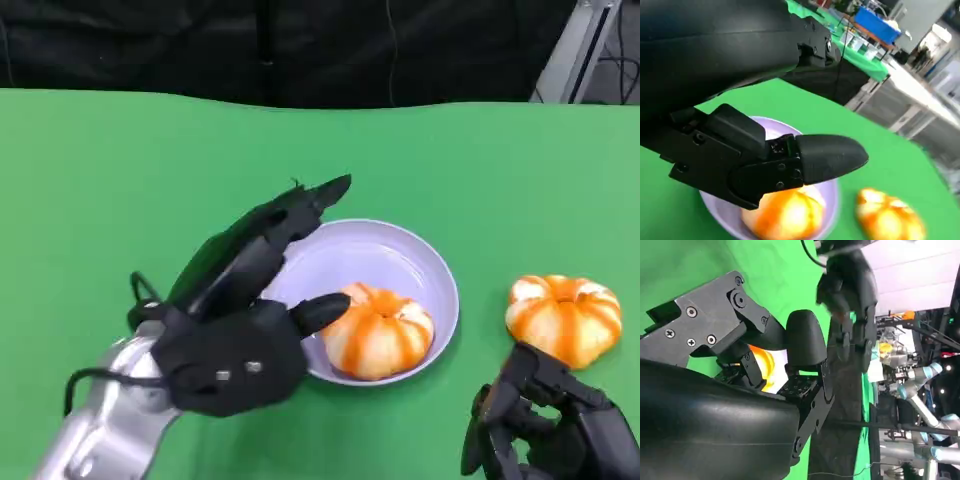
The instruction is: Grasp the bread from the table and place it into the plate.
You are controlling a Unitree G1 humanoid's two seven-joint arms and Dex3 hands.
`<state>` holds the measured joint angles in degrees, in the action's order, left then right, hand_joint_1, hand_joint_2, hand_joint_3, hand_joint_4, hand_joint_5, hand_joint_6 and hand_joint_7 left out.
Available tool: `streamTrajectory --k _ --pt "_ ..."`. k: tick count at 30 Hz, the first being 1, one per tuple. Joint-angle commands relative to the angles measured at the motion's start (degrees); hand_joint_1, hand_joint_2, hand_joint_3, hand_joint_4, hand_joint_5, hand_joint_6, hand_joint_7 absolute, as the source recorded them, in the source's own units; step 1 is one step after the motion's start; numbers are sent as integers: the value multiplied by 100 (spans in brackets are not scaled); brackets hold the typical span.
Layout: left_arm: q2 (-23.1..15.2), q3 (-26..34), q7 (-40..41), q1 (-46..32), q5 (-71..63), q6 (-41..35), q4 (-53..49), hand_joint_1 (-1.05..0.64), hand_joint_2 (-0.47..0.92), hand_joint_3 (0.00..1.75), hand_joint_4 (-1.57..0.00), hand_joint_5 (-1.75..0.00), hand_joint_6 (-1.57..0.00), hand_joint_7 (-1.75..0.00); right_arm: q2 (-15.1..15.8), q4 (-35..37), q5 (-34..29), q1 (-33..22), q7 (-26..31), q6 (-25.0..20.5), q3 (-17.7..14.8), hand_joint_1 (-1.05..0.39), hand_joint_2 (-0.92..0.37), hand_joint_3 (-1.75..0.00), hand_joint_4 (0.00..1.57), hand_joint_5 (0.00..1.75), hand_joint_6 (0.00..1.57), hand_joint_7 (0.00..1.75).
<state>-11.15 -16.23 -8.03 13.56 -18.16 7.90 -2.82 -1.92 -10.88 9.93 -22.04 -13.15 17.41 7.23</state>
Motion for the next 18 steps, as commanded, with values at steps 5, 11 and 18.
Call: streamTrajectory --k 5,11,18 --pt "236 888 -875 -1175 2339 -816 1206 -2 85 62 -101 -49 -100 -12 81 45 54 44 -27 39 -104 -13 -57 -122 83 175 68 169" --pt "273 1488 -1355 -2228 4030 -1642 1884 -6 53 130 -89 -167 -95 -130 100 67 90 81 -61 -12 -179 -13 -56 -122 83 175 68 169" --pt "286 1809 -1500 -2893 4886 -2184 1987 -8 60 118 -86 -175 -73 -174 191 145 151 141 -184 -48 -302 -13 -56 -122 84 175 67 169"
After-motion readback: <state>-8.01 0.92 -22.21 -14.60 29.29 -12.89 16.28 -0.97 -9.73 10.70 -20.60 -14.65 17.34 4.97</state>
